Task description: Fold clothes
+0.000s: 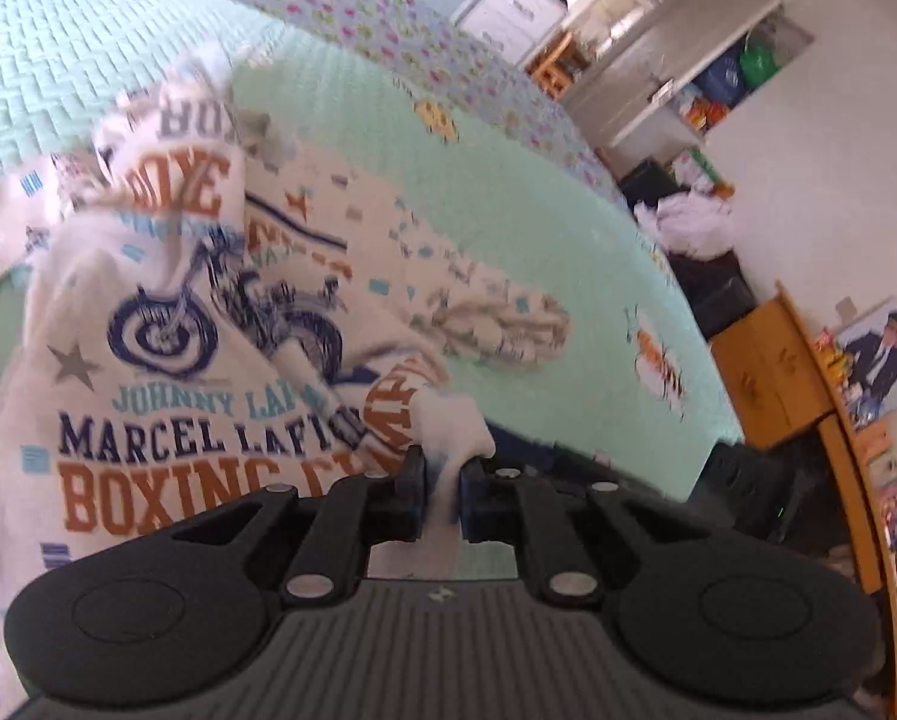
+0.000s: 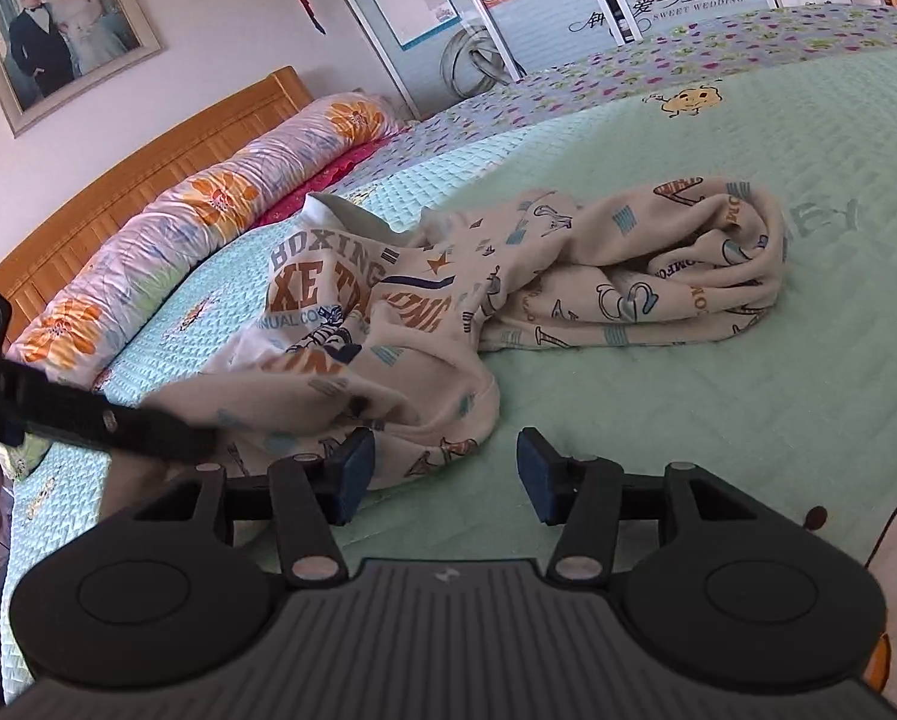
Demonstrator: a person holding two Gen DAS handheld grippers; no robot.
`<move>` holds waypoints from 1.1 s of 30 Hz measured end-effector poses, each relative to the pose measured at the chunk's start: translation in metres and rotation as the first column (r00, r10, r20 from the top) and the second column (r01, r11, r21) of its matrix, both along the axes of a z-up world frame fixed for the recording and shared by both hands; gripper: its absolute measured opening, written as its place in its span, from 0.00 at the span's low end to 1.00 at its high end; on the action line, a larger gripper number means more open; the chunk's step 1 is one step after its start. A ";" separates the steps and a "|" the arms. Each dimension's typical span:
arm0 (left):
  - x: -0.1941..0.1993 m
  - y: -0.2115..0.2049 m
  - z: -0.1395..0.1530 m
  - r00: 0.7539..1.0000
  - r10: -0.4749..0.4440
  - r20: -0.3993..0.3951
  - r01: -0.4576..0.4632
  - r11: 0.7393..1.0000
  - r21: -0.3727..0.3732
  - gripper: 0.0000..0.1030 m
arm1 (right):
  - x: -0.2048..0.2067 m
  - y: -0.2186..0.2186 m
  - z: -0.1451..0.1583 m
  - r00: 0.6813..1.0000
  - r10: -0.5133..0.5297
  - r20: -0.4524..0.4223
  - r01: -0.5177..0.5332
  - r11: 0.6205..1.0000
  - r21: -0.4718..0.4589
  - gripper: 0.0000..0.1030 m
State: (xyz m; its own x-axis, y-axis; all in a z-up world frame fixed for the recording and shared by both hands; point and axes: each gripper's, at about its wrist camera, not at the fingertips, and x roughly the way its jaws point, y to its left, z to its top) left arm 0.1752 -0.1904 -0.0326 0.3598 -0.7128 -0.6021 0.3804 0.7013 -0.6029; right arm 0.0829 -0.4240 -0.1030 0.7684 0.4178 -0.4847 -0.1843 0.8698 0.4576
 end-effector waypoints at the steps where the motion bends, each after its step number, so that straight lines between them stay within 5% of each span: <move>1: 0.002 0.004 0.001 1.000 0.006 -0.012 -0.007 1.000 -0.027 0.10 | -0.001 0.001 0.002 1.000 0.002 0.006 -0.002 1.000 -0.004 0.52; 3: 0.005 0.010 -0.003 0.999 0.009 -0.051 -0.012 0.998 -0.069 0.11 | -0.004 0.001 0.006 0.999 0.008 0.032 -0.008 1.000 0.000 0.52; 5: 0.005 0.008 -0.008 0.998 0.012 -0.065 -0.015 0.999 -0.035 0.11 | -0.008 -0.002 0.013 0.998 0.013 0.067 -0.016 0.999 0.036 0.52; 7: 0.003 0.007 -0.009 0.998 0.060 -0.019 -0.059 0.997 0.046 0.11 | -0.011 0.000 0.018 0.993 0.055 0.100 -0.060 0.997 0.048 0.52; 11: 0.014 0.020 -0.005 0.985 0.166 0.041 -0.169 0.982 0.079 0.11 | -0.016 0.025 0.027 0.977 0.164 0.137 -0.163 0.986 -0.023 0.52; 18: 0.025 0.013 0.015 0.972 0.131 0.196 -0.173 0.961 0.214 0.11 | -0.011 0.077 0.015 0.964 0.246 0.103 -0.227 0.959 -0.167 0.51; 22: 0.024 0.008 0.006 0.967 0.129 0.221 -0.188 0.944 0.272 0.14 | -0.012 0.075 0.016 0.971 0.229 0.066 -0.206 0.946 -0.249 0.10; 27: 0.014 0.012 0.004 0.962 0.172 0.213 -0.231 0.928 0.292 0.33 | -0.020 0.032 0.024 0.975 0.210 0.077 -0.191 0.960 -0.203 0.08; 33: -0.033 0.012 0.028 0.932 0.191 0.308 -0.279 0.922 0.269 0.42 | -0.034 -0.018 0.031 0.983 0.148 0.107 -0.132 0.980 -0.146 0.01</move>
